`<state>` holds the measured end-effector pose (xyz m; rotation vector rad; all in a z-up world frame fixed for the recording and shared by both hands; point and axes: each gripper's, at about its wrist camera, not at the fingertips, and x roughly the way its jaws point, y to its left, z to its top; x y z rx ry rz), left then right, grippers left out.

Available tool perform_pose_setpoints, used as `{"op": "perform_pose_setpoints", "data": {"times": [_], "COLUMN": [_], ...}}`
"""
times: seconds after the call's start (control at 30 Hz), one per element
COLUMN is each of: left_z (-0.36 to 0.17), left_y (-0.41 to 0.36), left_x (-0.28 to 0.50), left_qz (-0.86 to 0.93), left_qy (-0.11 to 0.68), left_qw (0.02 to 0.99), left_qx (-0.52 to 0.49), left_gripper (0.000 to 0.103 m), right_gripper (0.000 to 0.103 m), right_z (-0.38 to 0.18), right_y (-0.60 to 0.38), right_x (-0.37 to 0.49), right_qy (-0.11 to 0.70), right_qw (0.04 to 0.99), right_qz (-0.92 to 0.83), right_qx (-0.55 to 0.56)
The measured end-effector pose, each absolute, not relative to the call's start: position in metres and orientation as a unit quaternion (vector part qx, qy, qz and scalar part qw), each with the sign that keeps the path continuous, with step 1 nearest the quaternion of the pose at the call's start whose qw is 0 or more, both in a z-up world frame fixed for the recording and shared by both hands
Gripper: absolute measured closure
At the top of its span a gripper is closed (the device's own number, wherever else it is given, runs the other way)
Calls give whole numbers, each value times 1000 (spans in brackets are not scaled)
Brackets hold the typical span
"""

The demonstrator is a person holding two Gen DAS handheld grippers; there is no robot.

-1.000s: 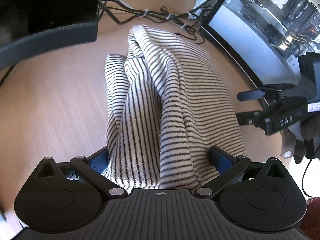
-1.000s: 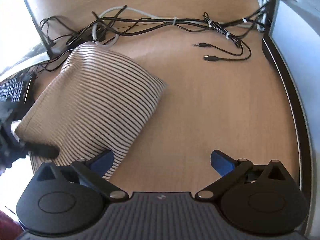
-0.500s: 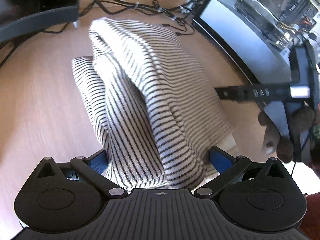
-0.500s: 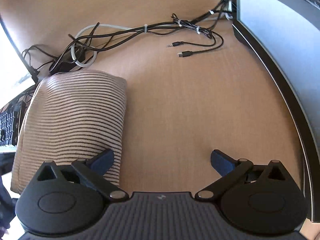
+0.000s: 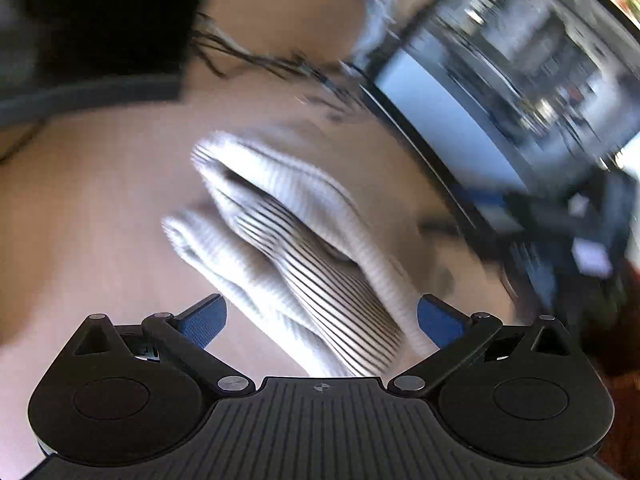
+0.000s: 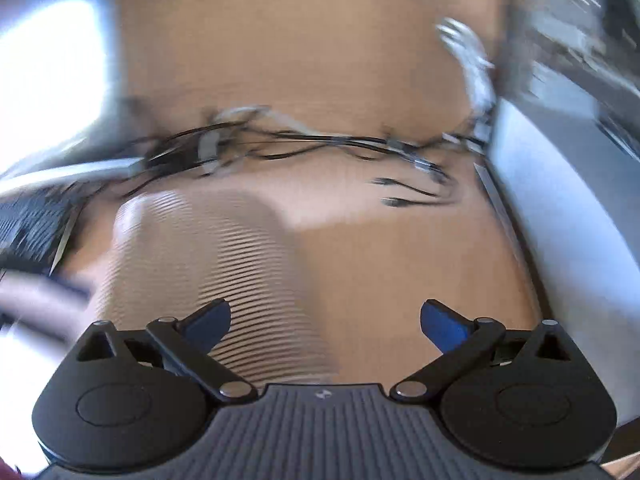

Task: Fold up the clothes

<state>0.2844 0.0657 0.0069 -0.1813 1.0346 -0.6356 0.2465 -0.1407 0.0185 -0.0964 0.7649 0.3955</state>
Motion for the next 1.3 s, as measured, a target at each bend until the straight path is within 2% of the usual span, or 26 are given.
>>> {"op": "perform_pose_setpoints", "data": {"times": [0.03, 0.07, 0.1, 0.13, 0.2, 0.27, 0.33, 0.4, 0.43, 0.53, 0.67, 0.73, 0.77, 0.8, 0.87, 0.97, 1.07, 1.13, 1.2, 1.3], "left_z": [6, 4, 3, 1, 2, 4, 5, 6, 7, 4, -6, -9, -11, -12, -13, -18, -22, -23, -21, -22], "left_y": [66, 66, 65, 65, 68, 73, 77, 79, 78, 70, 60, 55, 54, 54, 56, 54, 46, 44, 44, 43], "left_x": [287, 288, 289, 287, 284, 280, 275, 270, 267, 259, 255, 255, 256, 256, 255, 258, 262, 264, 264, 265], "left_qz": [-277, -258, -239, -227, -212, -196, -191, -198, -206, -230, -249, -251, -252, -251, -251, -254, -254, -254, -258, -264], "left_qy": [487, 487, 487, 485, 478, 472, 468, 467, 467, 476, 496, 503, 506, 508, 511, 510, 507, 506, 503, 500], "left_qw": [825, 832, 838, 843, 851, 857, 859, 856, 854, 842, 823, 818, 816, 815, 811, 807, 808, 808, 809, 808], "left_qx": [-78, -68, -57, -51, -55, -65, -79, -96, -103, -107, -122, -120, -119, -123, -136, -154, -161, -165, -161, -163], "left_gripper": [0, 0, 0, 0, 0, 0, 0, 0, 2, 14, 16, 24, 25, 26, 32, 40, 41, 45, 46, 46], "right_gripper": [12, 20, 32, 36, 35, 28, 28, 48, 51, 53, 51, 51, 53, 62, 73, 71, 69, 75, 92, 93], "right_z": [19, 20, 21, 25, 33, 32, 23, 16, 17, 21, 7, 0, -3, -2, 4, 11, 9, 8, 19, 60], "right_y": [-130, -120, -110, -102, -89, -76, -67, -73, -82, -103, -89, -79, -76, -79, -88, -102, -106, -107, -113, -125], "right_x": [239, 232, 225, 218, 204, 196, 192, 197, 202, 212, 203, 197, 194, 196, 203, 210, 216, 222, 230, 234], "right_qy": [362, 352, 342, 330, 305, 299, 299, 308, 318, 332, 325, 310, 301, 296, 288, 277, 277, 289, 305, 298], "right_qw": [906, 905, 903, 903, 900, 893, 892, 899, 904, 913, 902, 902, 905, 909, 919, 923, 917, 913, 911, 911], "right_qz": [206, 218, 229, 243, 274, 293, 286, 259, 253, 226, 248, 249, 241, 230, 205, 191, 205, 215, 231, 275], "right_qx": [-70, -95, -120, -132, -148, -162, -184, -171, -136, -75, -139, -169, -182, -182, -172, -187, -201, -193, -153, -70]}}
